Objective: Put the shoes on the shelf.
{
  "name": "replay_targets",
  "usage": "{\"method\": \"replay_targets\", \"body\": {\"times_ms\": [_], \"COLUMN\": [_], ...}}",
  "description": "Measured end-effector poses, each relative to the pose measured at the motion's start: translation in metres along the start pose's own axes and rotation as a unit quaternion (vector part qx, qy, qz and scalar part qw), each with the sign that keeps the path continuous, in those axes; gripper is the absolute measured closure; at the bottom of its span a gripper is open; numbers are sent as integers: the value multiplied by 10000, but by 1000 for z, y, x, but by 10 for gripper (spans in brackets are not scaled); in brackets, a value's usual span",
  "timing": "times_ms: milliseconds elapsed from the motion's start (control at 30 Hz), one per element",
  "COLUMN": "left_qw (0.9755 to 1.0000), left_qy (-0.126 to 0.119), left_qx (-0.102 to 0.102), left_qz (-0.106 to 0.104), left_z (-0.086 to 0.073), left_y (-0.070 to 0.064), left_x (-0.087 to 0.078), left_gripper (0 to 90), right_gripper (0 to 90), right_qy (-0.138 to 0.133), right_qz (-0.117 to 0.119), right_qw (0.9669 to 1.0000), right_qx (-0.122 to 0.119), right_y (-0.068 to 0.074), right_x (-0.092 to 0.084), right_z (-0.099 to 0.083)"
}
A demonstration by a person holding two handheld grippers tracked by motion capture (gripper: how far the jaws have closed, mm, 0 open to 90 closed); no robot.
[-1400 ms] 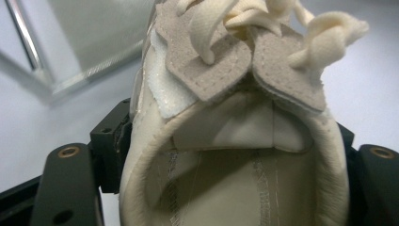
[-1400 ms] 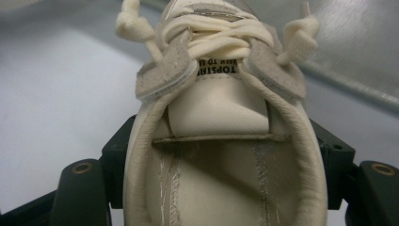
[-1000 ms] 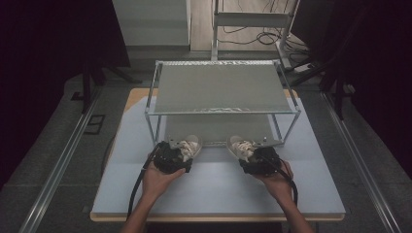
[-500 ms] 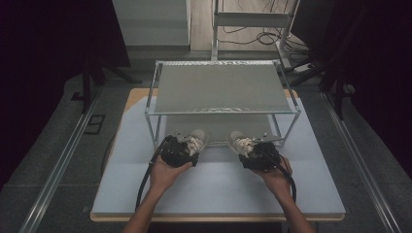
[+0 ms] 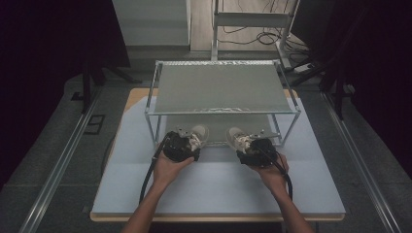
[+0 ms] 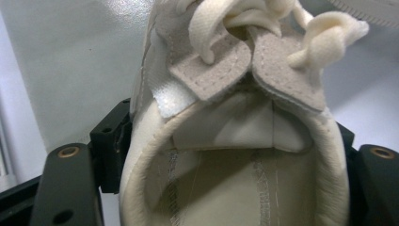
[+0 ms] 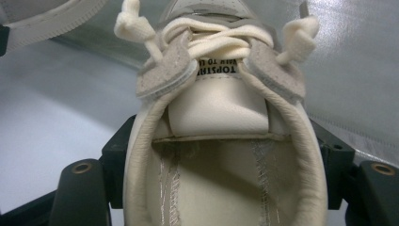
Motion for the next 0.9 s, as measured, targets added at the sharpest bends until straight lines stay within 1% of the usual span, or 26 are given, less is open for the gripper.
{"method": "replay_targets", "body": {"times_ms": [133, 333, 367, 400, 433, 467, 567, 767, 833, 867, 900], "left_qw": [10000, 9998, 9998, 9998, 9996, 9995, 9996, 9993, 9995, 9997, 9997], "left_qy": [6, 9, 12, 16, 18, 17, 24, 38, 61, 72, 69], "left_qx": [-66, -177, -158, -183, -272, -295, -260, -345, -276, -167, -209], "left_qz": [-71, -92, -95, -96, -101, -98, -114, -161, -136, -139, -144], "left_z": [2, 5, 5, 6, 6, 7, 9, 13, 15, 16, 17], "left_y": [2, 2, 3, 2, 1, 1, 1, -5, -5, -4, -6], "left_x": [6, 15, 16, 18, 21, 22, 27, 35, 39, 40, 41], "left_gripper": [263, 262, 263, 262, 263, 263, 262, 261, 262, 262, 261], "right_gripper": [287, 287, 287, 287, 287, 287, 287, 287, 287, 287, 287], "right_qy": [2, 4, 2, 4, 0, -10, -6, -3, -8, -1, -2], "right_qz": [-19, -52, -59, -60, -75, -85, -100, -148, -153, -165, -173], "right_qw": [10000, 10000, 10000, 10000, 10000, 10000, 9999, 9997, 9996, 9996, 9996], "right_qx": [5, 4, 12, 22, 32, 43, 91, 181, 218, 237, 233], "right_y": [1, 3, 3, 3, 3, 3, 2, 0, 0, -1, -1], "right_x": [5, 11, 12, 13, 14, 16, 19, 28, 31, 32, 33], "right_z": [4, 8, 9, 10, 11, 12, 13, 14, 15, 15, 15]}}
Point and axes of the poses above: each handheld gripper's, and its own axes: x roughly forward along the jaws, z roughly out of its top, y roughly to its left, the point moved 10 cm from there along x, roughly forward along the jaws, and after that the axes turned 1 degree about y, right-handed, at the moved point
